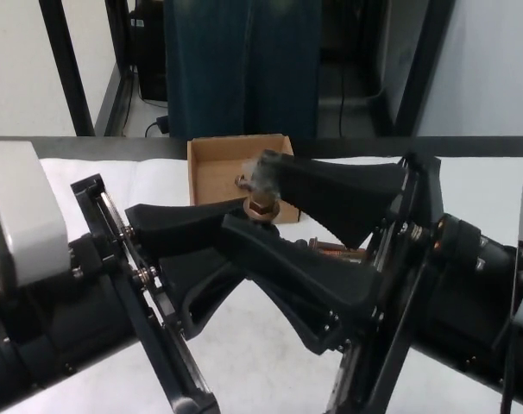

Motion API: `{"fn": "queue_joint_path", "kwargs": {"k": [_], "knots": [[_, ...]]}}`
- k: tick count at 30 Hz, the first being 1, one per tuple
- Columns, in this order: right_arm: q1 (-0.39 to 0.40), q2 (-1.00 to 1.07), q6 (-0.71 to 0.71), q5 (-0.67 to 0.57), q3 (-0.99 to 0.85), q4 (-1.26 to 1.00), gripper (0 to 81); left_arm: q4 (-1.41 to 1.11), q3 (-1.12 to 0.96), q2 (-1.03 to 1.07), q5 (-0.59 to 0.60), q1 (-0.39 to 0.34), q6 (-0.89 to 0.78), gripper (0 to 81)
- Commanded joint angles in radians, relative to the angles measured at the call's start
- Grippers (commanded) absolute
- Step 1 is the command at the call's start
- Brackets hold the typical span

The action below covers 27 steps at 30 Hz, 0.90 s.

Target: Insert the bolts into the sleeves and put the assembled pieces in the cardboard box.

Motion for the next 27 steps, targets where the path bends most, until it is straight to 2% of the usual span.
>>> {"fn": "queue_joint_path", "kwargs": {"k": [1, 4, 9, 16, 20, 27], "knots": [[-0.009, 0.000, -0.103, 0.024, 0.000, -0.019, 48.9, -0.016, -0.012, -0.005, -0.121, -0.002, 0.054, 0.9], [-0.030, 0.000, -0.178, 0.107, -0.005, -0.021, 48.9, -0.016, -0.012, 0.008, -0.226, 0.007, 0.051, 0.9], [-0.093, 0.000, -0.178, 0.228, -0.048, -0.017, 48.9, -0.009, -0.024, 0.086, -0.226, 0.109, 0.001, 0.9], [-0.201, 0.000, -0.210, 0.252, -0.085, -0.017, 48.9, 0.022, -0.129, 0.261, -0.207, 0.259, -0.006, 0.9], [-0.255, 0.000, -0.291, 0.252, -0.085, -0.014, 48.9, 0.163, -0.263, 0.375, -0.163, 0.322, -0.111, 0.9], [-0.320, -0.009, -0.309, 0.256, -0.085, 0.110, 48.9, 0.344, -0.512, 0.592, -0.162, 0.347, -0.136, 0.9]]}}
